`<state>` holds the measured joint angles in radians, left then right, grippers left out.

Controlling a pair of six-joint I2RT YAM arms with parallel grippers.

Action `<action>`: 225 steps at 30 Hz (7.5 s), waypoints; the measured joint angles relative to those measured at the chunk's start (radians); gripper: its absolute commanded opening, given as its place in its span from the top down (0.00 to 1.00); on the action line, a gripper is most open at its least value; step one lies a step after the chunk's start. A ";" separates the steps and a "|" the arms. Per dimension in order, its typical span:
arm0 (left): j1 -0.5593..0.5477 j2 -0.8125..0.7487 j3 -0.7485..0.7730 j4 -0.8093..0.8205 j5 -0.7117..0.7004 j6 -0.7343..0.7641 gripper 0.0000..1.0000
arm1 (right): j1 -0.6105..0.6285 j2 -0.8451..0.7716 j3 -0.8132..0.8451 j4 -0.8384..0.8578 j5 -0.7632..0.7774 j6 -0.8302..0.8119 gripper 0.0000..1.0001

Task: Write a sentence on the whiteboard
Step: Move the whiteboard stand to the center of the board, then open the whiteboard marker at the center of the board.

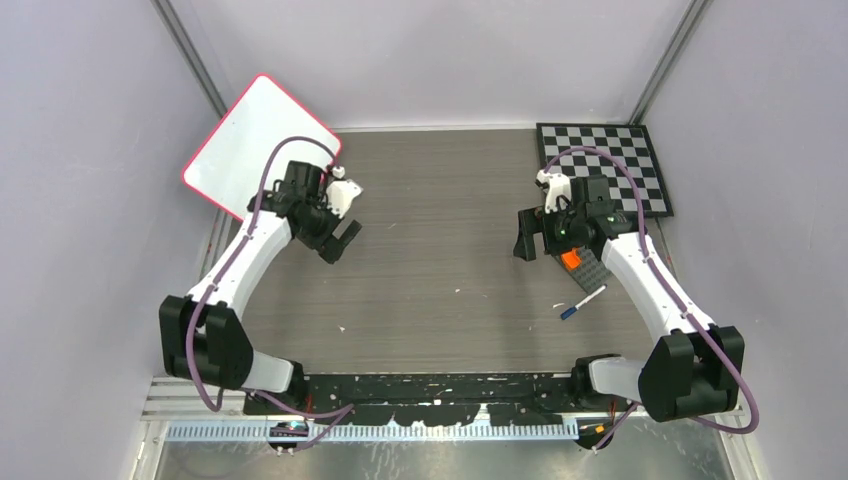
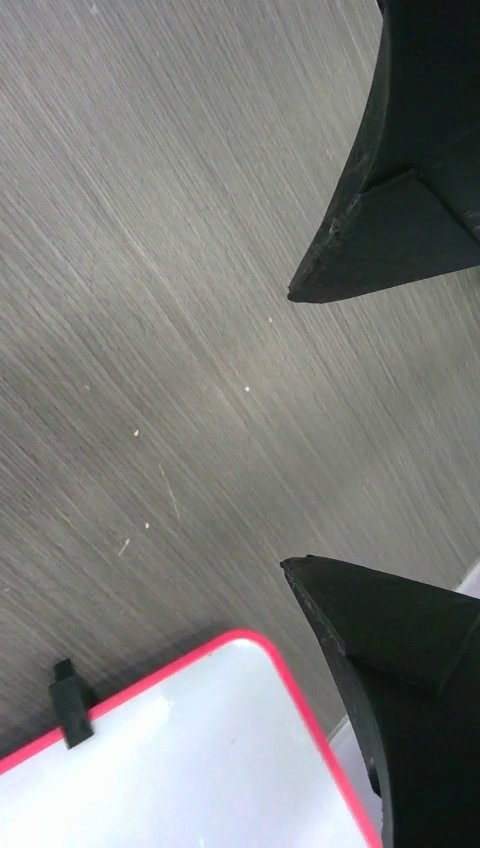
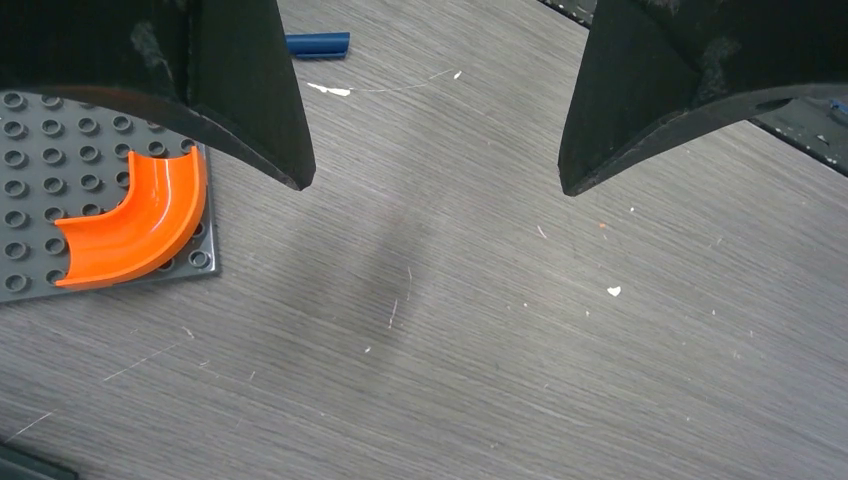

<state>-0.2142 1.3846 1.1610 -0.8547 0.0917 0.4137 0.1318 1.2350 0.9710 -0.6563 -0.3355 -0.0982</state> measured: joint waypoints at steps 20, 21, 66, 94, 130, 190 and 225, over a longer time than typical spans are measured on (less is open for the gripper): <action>0.006 0.407 0.272 -0.040 -0.090 0.880 0.20 | 0.000 0.002 0.002 -0.058 -0.034 -0.050 0.04; 0.008 0.424 0.277 -0.040 -0.087 0.911 0.22 | 0.000 0.002 0.002 -0.060 -0.034 -0.051 0.04; 0.034 0.615 0.254 0.065 -0.184 1.480 0.98 | 0.000 0.023 0.037 -0.109 -0.040 -0.058 0.03; -0.837 0.445 0.093 -0.139 -0.271 0.962 0.97 | -0.146 -0.153 0.119 -0.243 -0.002 -0.048 0.00; -1.052 0.498 0.154 -0.168 -0.171 0.627 0.16 | -0.175 -0.192 0.085 -0.663 0.071 -0.784 0.08; -0.306 0.101 0.696 -0.077 0.274 -0.511 0.00 | -0.041 0.191 0.188 -0.473 0.005 -1.267 1.00; -0.780 0.051 0.610 -0.277 0.543 0.585 0.42 | 0.387 0.355 0.735 -0.905 -0.844 -0.575 1.00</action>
<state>-0.9947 1.4357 1.7706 -1.1320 0.6346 0.9985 0.5186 1.5902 1.7058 -1.5612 -1.1797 -0.6731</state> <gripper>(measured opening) 0.615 0.064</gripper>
